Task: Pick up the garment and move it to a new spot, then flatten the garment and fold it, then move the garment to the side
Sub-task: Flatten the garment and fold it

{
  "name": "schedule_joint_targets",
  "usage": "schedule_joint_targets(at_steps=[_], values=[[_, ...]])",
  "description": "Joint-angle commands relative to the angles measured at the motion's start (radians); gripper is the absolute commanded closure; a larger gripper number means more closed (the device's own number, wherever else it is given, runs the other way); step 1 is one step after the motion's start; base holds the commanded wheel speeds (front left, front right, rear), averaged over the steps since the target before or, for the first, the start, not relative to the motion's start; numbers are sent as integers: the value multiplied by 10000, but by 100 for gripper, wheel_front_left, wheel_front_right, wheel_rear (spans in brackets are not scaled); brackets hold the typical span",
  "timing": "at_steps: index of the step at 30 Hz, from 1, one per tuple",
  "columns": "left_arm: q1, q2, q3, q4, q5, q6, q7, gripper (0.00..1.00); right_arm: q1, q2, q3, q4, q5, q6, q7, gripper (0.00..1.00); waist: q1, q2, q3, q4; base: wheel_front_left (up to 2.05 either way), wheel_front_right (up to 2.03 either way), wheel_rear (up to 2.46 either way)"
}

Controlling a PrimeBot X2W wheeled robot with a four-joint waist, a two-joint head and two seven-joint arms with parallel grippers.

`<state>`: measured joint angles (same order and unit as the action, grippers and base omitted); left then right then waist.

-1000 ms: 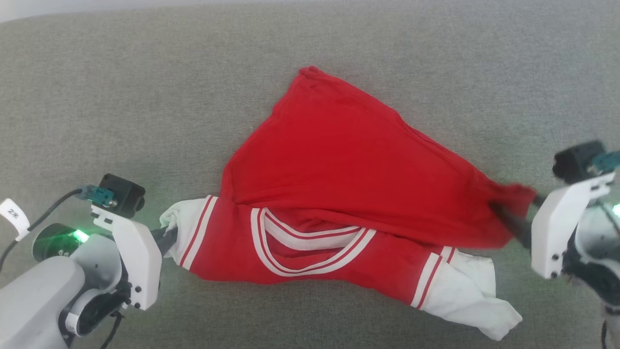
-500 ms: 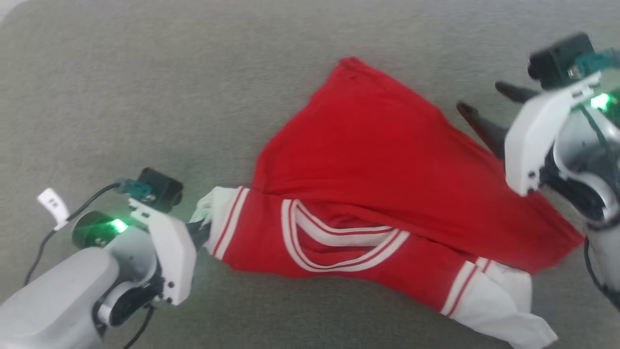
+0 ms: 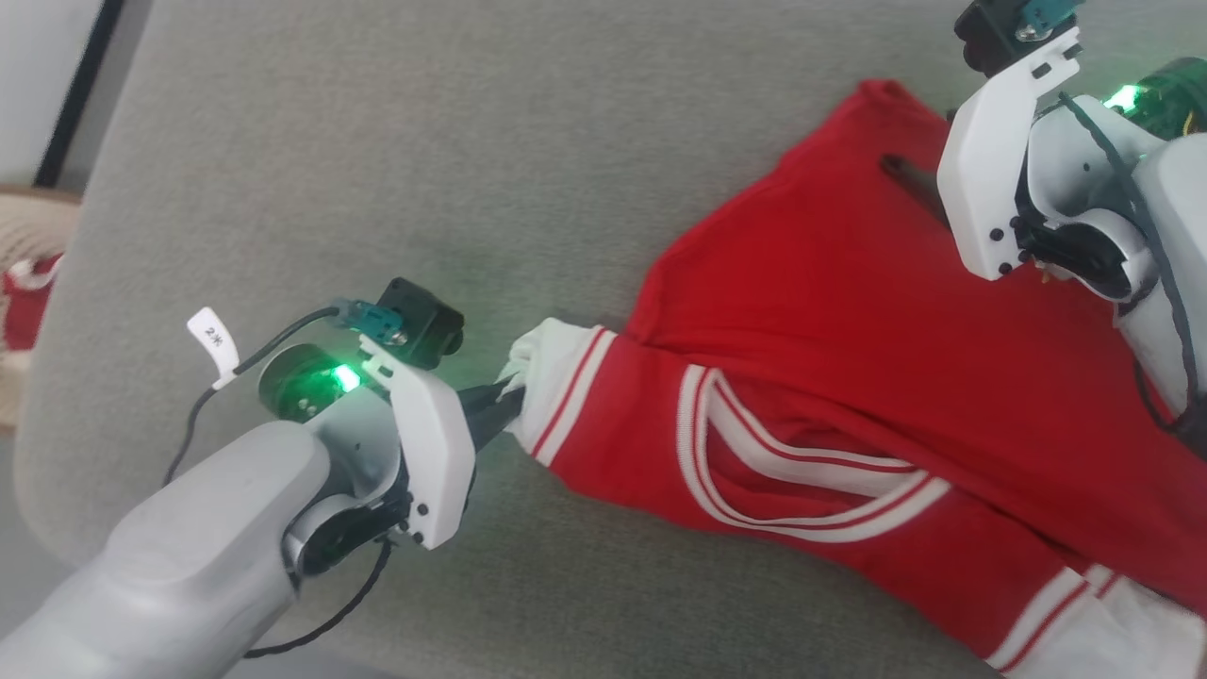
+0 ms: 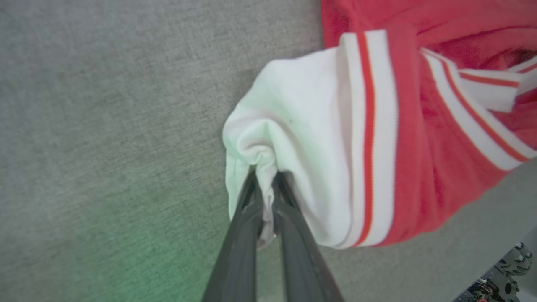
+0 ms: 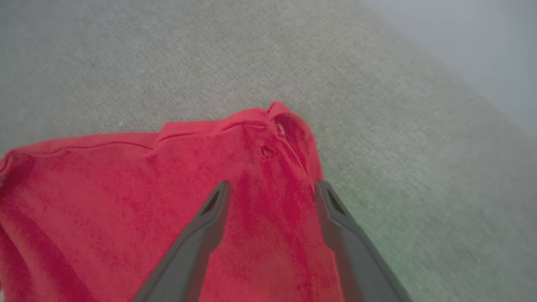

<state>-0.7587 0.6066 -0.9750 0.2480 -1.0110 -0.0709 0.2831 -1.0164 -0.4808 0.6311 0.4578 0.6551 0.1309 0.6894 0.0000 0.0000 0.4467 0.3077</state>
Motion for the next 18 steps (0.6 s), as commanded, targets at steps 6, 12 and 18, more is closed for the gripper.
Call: schedule_joint_targets(at_steps=[6, 12, 18], values=[[-212, -381, -187, 912, -9, -220, -189, 100, -499, -142, 1565, 1526, 827, -3, 858, 0, 0, 0, 359, 576, 0, 0, 0], [-397, -581, -262, 1514, -131, -379, -362, 100, -543, -237, 2729, 2336, 1670, 0, 1735, 100, 0, 0, 373, 581, 0, 0, 0], [-742, -411, -151, 1795, -244, -454, -321, 100, -1357, -457, 2928, 2343, 2125, -12, 974, 100, 0, 0, 185, 299, 0, 0, 0]])
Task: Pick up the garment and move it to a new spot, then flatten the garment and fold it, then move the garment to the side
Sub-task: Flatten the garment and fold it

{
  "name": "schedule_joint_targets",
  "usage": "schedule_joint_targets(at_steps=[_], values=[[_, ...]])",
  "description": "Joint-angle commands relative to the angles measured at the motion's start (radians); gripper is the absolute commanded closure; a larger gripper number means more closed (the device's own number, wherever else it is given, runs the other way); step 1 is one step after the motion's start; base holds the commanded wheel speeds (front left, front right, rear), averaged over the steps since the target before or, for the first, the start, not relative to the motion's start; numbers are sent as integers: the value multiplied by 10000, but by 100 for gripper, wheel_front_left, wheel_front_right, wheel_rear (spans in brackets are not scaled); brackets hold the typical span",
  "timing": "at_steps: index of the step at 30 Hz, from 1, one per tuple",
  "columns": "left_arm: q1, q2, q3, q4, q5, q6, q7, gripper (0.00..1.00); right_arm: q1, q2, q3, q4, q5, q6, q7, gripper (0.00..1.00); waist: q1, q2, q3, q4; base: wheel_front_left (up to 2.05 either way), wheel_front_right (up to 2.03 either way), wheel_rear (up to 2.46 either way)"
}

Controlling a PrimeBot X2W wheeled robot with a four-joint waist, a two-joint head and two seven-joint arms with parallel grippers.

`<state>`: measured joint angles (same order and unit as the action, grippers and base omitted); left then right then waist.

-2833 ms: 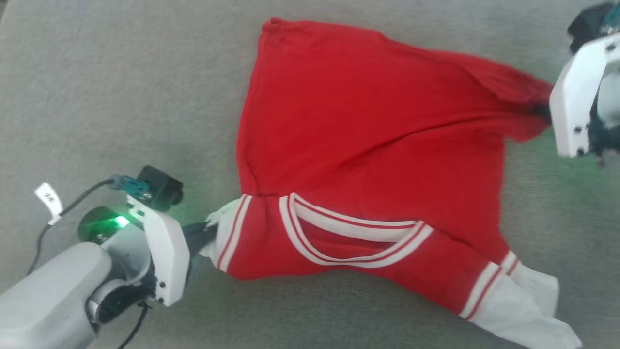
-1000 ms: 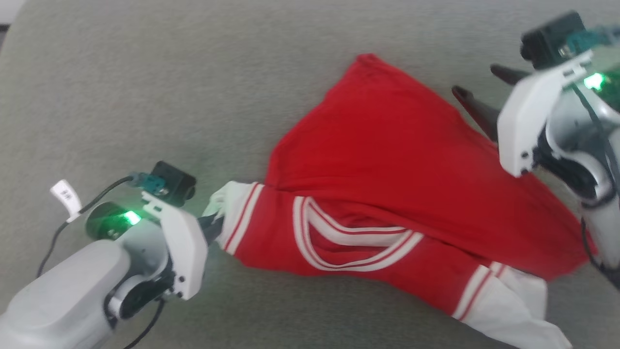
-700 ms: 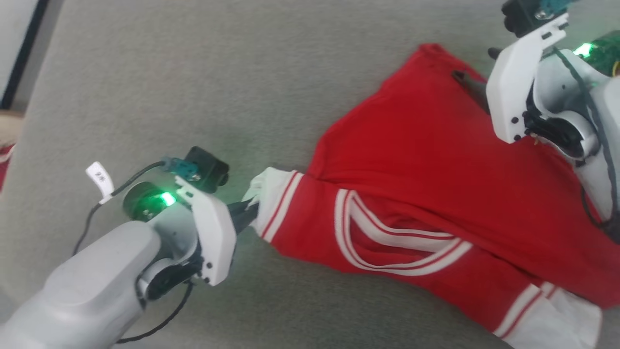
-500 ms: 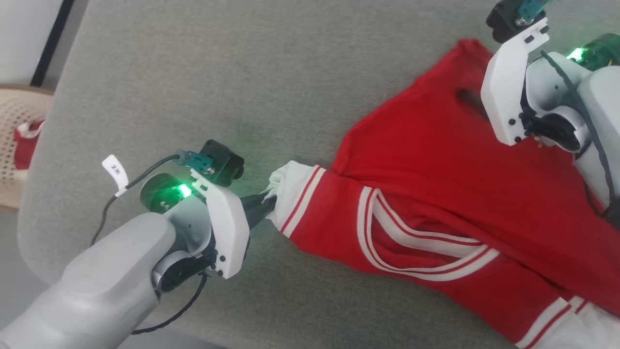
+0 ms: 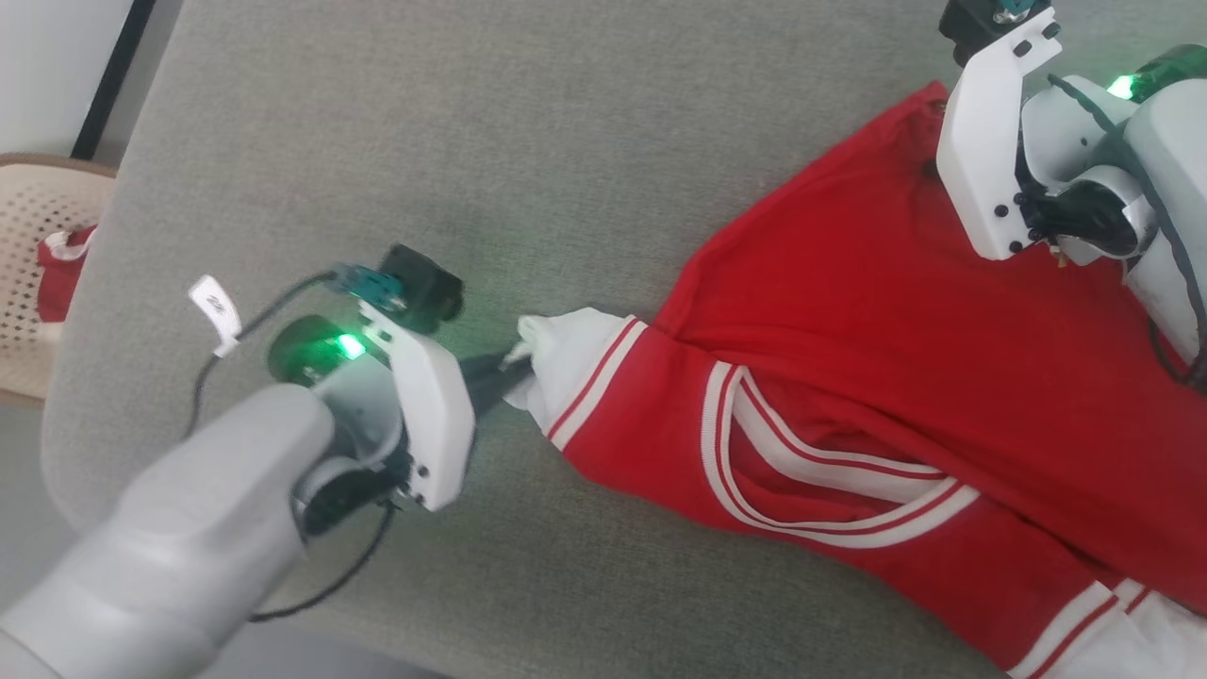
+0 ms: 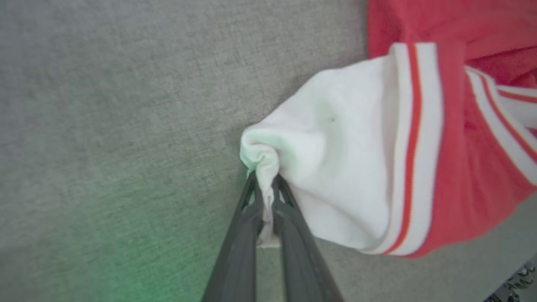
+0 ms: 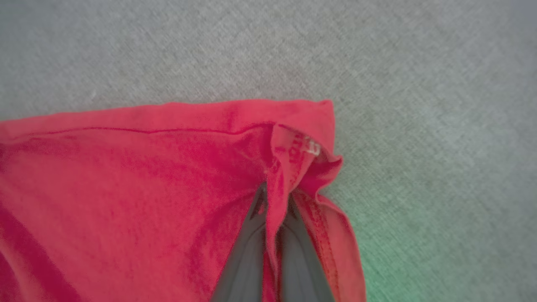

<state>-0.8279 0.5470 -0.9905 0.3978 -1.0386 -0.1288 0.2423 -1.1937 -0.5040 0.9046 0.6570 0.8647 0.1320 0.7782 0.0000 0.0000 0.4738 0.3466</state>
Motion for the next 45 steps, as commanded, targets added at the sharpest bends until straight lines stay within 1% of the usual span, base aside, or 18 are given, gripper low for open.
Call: schedule_joint_targets(at_steps=[1, 6, 8, 11, 14, 19, 24, 28, 35, 38, 41, 45], values=[[-49, 185, 4, 297, 33, 125, 87, 100, 415, -225, 194, 351, 29, -24, 86, 100, 0, 0, -86, -89, 0, 0, 0], [-789, 803, 317, 148, 82, 109, 408, 100, -246, -183, 151, 118, 350, -19, -871, 100, 0, 0, -521, -569, 0, 0, 0], [-1183, 1103, 470, 10, 127, 166, 646, 100, -418, -190, 146, -39, 473, -18, -1195, 100, 0, 0, -735, -786, 0, 0, 0], [-1822, 1593, 724, -153, 93, 314, 1129, 100, -619, -390, 162, -275, 529, -19, -1615, 100, 0, 0, -1089, -1137, 0, 0, 0], [-2511, 1939, 959, -362, 6, 438, 1678, 100, -874, -532, 85, -557, 553, -18, -1948, 100, 0, 0, -1440, -1486, 0, 0, 0], [-3431, 2326, 1270, -465, -124, 550, 2389, 100, -1136, -846, -123, -1035, 551, -19, -2411, 100, 0, 0, -2012, -2032, 0, 0, 0], [-4105, 2420, 1449, -229, -247, 650, 2927, 100, -1208, -1085, -429, -1486, 518, -19, -2604, 100, 0, 0, -2568, -2454, 0, 0, 0], [-4657, 2393, 1520, 9, -129, 717, 3175, 100, -1126, -1229, -748, -1788, 517, -19, -2589, 100, 0, 0, -2921, -2679, 0, 0, 0], [-5690, 2143, 1508, 675, 211, 721, 3473, 100, -984, -1337, -1401, -2132, 269, -21, -2563, 100, 0, 0, -3177, -2943, 0, 0, 0], [-6134, 1944, 1542, 1122, 363, 745, 3345, 100, -919, -1211, -1706, -2107, 14, -21, -2625, 100, 0, 0, -3141, -3039, 0, 0, 0], [-6547, 1716, 1520, 1623, 600, 669, 3097, 100, -907, -965, -2096, -1944, -265, -21, -2838, 100, 0, 0, -2998, -3113, 0, 0, 0], [-7179, 1408, 1508, 2431, 1100, 648, 2346, 100, -1101, -467, -2699, -1432, -795, -22, -3322, 100, 0, 0, -2614, -3213, 0, 0, 0]])
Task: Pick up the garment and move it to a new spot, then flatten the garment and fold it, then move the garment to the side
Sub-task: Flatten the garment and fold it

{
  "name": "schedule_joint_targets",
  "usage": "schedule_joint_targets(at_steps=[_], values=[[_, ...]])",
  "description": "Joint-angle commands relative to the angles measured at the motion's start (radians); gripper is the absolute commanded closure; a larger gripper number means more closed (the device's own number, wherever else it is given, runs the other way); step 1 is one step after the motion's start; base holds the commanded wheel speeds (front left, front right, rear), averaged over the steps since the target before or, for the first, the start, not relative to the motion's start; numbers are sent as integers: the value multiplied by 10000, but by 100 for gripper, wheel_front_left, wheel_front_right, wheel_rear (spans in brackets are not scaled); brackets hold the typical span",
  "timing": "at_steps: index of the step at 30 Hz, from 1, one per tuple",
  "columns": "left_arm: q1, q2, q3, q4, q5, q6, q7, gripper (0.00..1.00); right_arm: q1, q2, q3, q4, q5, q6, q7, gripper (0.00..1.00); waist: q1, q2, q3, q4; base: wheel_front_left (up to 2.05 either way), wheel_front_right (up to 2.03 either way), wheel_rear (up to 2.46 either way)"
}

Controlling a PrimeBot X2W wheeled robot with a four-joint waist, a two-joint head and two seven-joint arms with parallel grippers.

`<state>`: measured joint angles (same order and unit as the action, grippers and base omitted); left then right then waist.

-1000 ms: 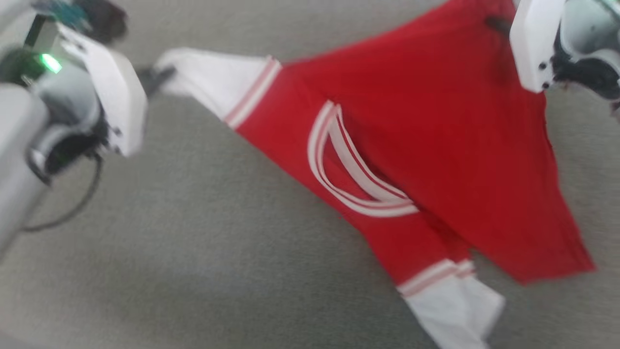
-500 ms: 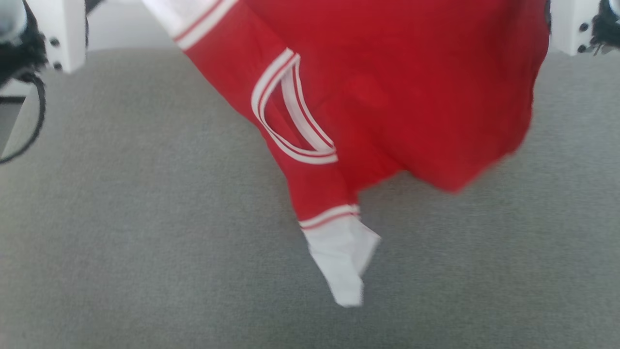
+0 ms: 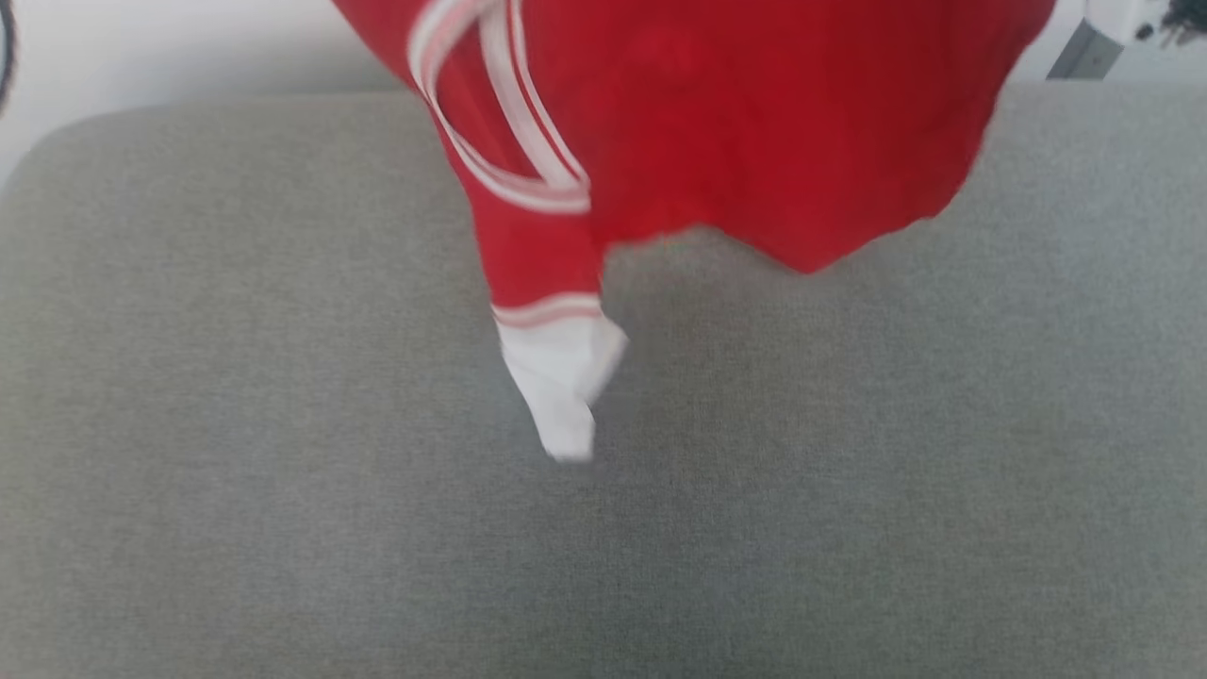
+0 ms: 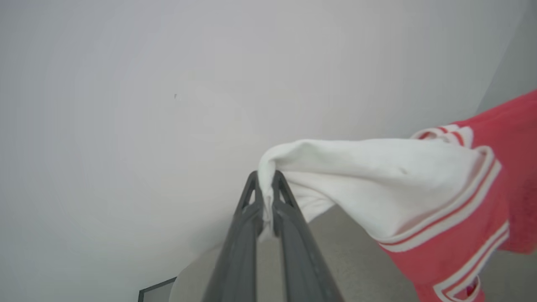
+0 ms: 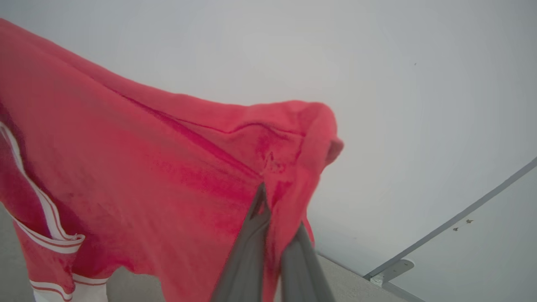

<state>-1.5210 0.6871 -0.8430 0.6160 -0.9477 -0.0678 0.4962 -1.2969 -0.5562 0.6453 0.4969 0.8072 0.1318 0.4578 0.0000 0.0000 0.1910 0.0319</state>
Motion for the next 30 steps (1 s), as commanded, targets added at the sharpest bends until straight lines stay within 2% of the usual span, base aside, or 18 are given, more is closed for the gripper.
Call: schedule_joint_targets(at_steps=[1, 10, 18, 21, 24, 25, 30], values=[[-249, 7, 33, 249, 191, 38, -193, 100, -69, 54, -106, 169, -220, -21, -118, 100, 0, 0, 214, -67, 0, 0, 0], [-2081, -774, 162, 2390, 1366, 119, -2802, 100, -1257, 1458, -1256, 2230, -2264, -22, -1825, 100, 0, 0, 1711, -329, 0, 0, 0], [-4029, -1512, 248, 3705, 2331, 291, -5891, 100, -2887, 2444, -2736, 4442, -4954, -22, -5192, 100, 0, 0, 2951, -279, 0, 0, 0], [-4493, -1764, 235, 3997, 2543, 218, -6987, 100, -3408, 2718, -3269, 5042, -5996, -22, -6247, 100, 0, 0, 3189, -207, 0, 0, 0], [-4407, -2008, 235, 4318, 2574, -40, -7396, 100, -3520, 3109, -3658, 5665, -6755, -19, -6653, 100, 0, 0, 3279, -125, 0, 0, 0], [-3992, -2157, 95, 4564, 2451, -333, -7451, 100, -3410, 3297, -3754, 6095, -7080, -19, -6626, 100, 0, 0, 3258, -69, 0, 0, 0], [-2642, -2523, -580, 4704, 1919, -609, -6667, 100, -2769, 3615, -3555, 7010, -7086, -19, -6379, 100, 0, 0, 3023, 112, 0, 0, 0]])
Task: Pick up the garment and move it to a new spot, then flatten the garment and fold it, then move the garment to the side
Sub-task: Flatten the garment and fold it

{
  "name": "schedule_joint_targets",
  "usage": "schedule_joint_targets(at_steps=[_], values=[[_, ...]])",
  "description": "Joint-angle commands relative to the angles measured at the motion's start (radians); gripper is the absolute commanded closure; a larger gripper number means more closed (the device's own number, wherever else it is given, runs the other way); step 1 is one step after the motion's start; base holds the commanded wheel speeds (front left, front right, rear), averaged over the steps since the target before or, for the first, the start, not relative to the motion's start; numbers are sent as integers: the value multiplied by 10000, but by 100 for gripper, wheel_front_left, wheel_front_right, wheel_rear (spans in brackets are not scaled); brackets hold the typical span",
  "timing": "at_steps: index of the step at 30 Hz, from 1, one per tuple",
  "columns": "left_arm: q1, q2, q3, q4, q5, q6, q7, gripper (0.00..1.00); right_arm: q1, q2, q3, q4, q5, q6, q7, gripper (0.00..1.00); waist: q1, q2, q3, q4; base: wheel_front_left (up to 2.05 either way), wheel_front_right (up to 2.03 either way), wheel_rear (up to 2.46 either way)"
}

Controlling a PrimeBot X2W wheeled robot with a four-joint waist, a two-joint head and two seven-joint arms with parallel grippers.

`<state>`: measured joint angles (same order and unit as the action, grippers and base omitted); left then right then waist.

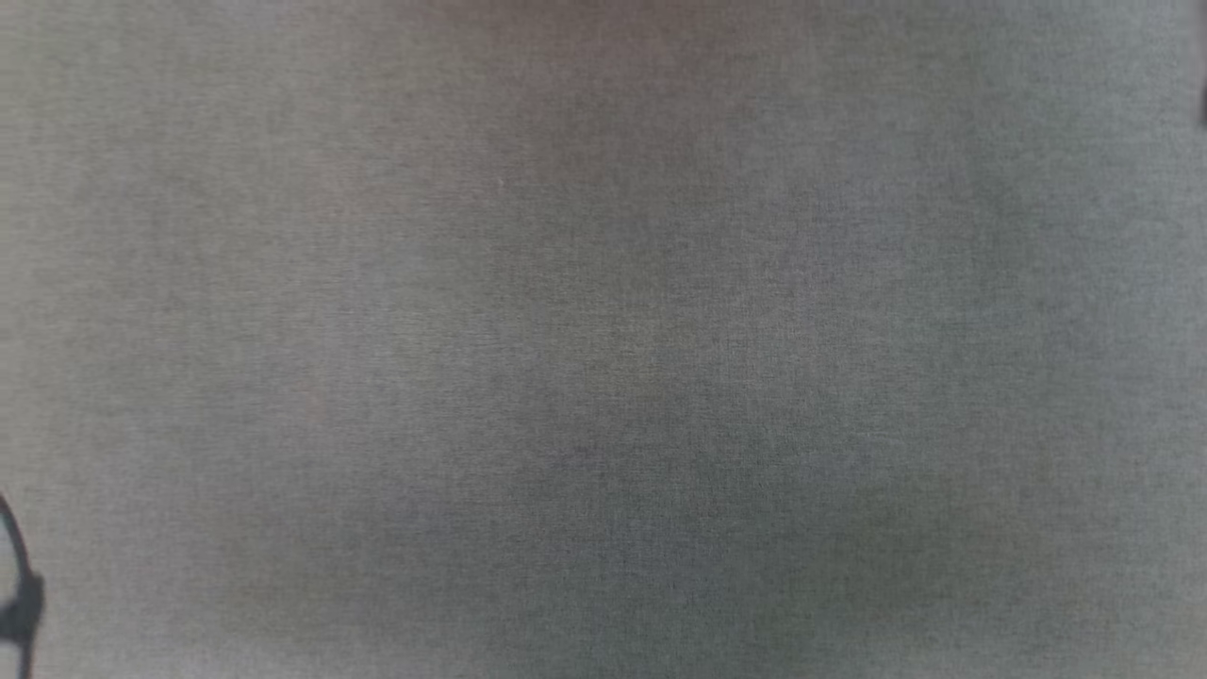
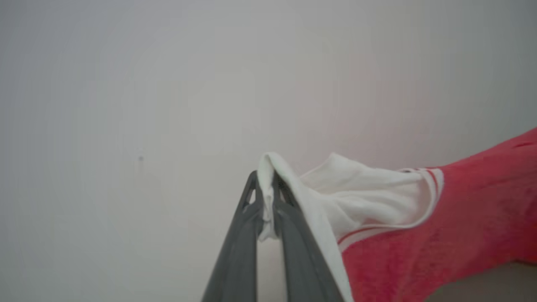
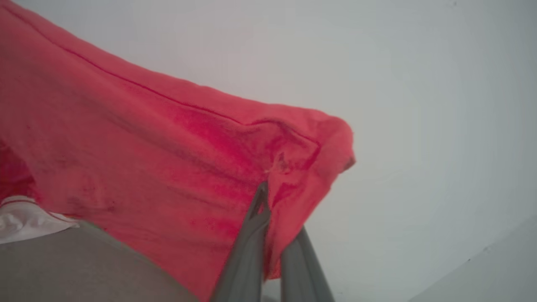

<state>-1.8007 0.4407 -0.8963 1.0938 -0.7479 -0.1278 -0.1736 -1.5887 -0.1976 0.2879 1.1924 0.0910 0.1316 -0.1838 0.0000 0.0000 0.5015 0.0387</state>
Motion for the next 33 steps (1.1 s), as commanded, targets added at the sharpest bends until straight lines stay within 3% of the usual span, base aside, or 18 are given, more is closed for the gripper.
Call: schedule_joint_targets(at_steps=[1, 10, 15, 20, 27, 33], values=[[496, -17, -265, -287, -274, -15, 258, 100, 309, 44, 113, 163, 101, -17, 70, 100, 0, 0, -154, 84, 0, 0, 0], [3474, 1420, -1846, -3080, -2955, -17, 2924, 100, 2164, 132, 1141, 355, 1259, -16, 702, 100, 0, 0, -906, 290, 0, 0, 0], [4480, 2040, -2286, -3954, -3848, -18, 3902, 100, 3040, -23, 1691, -97, 2170, -16, 1165, 100, 0, 0, -1157, 346, 0, 0, 0], [5646, 2629, -2609, -4857, -4721, -19, 4869, 100, 4248, -604, 2485, -1236, 3380, -16, 1921, 100, 0, 0, -1412, 399, 0, 0, 0], [7227, 3563, -2914, -6847, -5358, 731, 5451, 100, 6243, -1988, 3365, -3624, 4936, -17, 3187, 100, 0, 0, -1703, 413, 0, 0, 0], [8371, 4731, -3219, -9241, -5578, 1814, 5969, 100, 8016, -3160, 3242, -5708, 5777, -20, 4329, 100, 0, 0, -1852, 357, 0, 0, 0]])
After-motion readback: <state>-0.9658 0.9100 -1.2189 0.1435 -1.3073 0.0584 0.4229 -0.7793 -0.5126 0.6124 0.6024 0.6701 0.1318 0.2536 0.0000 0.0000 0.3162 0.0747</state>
